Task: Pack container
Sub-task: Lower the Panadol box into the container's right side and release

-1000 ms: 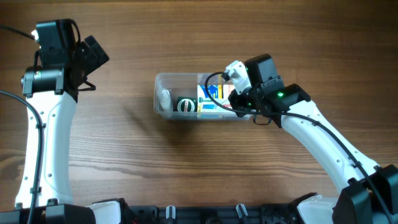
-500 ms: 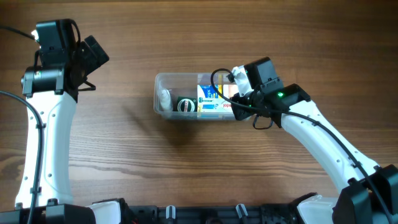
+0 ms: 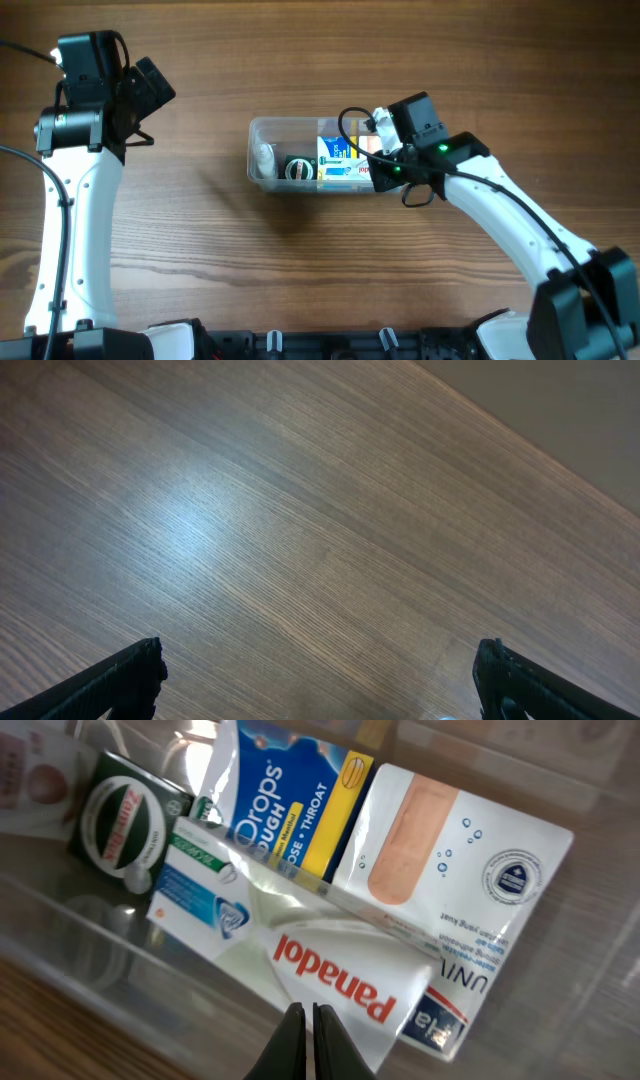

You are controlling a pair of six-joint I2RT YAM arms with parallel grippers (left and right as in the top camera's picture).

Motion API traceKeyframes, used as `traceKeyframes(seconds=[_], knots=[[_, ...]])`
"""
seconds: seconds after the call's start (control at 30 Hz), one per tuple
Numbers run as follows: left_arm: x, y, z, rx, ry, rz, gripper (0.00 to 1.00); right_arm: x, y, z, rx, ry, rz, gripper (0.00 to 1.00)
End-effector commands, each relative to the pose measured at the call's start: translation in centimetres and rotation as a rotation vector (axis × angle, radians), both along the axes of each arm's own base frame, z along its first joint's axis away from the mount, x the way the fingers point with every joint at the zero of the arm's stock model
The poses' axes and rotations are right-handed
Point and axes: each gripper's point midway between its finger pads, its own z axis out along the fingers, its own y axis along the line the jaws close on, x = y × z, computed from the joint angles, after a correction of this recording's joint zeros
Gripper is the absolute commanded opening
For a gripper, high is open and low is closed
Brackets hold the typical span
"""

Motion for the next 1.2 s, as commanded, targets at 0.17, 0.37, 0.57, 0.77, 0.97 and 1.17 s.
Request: traceKeyframes(seconds=[0.17, 0.37, 0.57, 0.77, 0.97, 1.17], knots=[[0.0, 0.4, 0.5, 0.014, -0.010, 0.008, 1.00, 0.9, 1.1, -1.4, 0.025, 0.025, -0.002, 0.04], [0.0, 0.4, 0.5, 0.014, -0.010, 0.008, 1.00, 0.8, 1.0, -2.8, 0.011, 0.056, -0.002, 0.04], [0.0, 0.4, 0.5, 0.014, -0.010, 0.008, 1.00, 1.0, 1.1, -3.7, 0.006, 0.066, -0.001, 0.04], [0.0, 0.4, 0.5, 0.014, -0.010, 0.008, 1.00, 1.2, 1.2, -2.8, 0.016, 0.045, -0.001, 0.04], [0.0, 0.4, 0.5, 0.014, -0.010, 0.008, 1.00, 1.4, 1.3, -0.8, 0.037, -0.002, 0.000, 0.04], [0.0, 0.4, 0.5, 0.014, -0.010, 0.008, 1.00, 1.6, 1.4, 3.5, 0.085, -0.112, 0.003, 0.05]])
